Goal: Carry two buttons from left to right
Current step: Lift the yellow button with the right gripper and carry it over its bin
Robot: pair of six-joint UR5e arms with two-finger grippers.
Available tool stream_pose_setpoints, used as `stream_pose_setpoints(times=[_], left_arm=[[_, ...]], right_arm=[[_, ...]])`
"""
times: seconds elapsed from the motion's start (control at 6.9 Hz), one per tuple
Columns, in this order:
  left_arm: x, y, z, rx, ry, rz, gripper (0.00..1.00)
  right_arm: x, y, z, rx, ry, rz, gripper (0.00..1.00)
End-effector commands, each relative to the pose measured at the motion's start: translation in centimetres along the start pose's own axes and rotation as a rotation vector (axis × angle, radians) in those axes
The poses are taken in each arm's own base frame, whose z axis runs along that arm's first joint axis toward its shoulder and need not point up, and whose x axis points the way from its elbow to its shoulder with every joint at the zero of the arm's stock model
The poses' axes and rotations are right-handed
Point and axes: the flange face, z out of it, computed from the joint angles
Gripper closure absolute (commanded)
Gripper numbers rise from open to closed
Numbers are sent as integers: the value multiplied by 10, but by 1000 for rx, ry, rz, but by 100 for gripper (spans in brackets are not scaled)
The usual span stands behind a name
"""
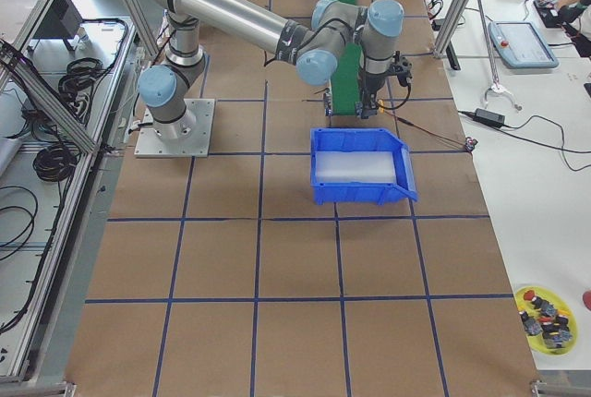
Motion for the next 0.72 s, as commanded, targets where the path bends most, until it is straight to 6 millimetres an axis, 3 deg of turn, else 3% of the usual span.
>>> stream_pose_setpoints(times=[0.0,0.29,0.58], left_arm=[[0,1,1,-2,-1,-7,0],[0,1,1,-2,-1,-8,0],[0,1,1,-2,-1,-7,0]], right_arm=[[44,8,17,-7,-2,-39,95],[71,32,46,-24,-15,-21,96],[65,56,95,-27,-16,-31,96]])
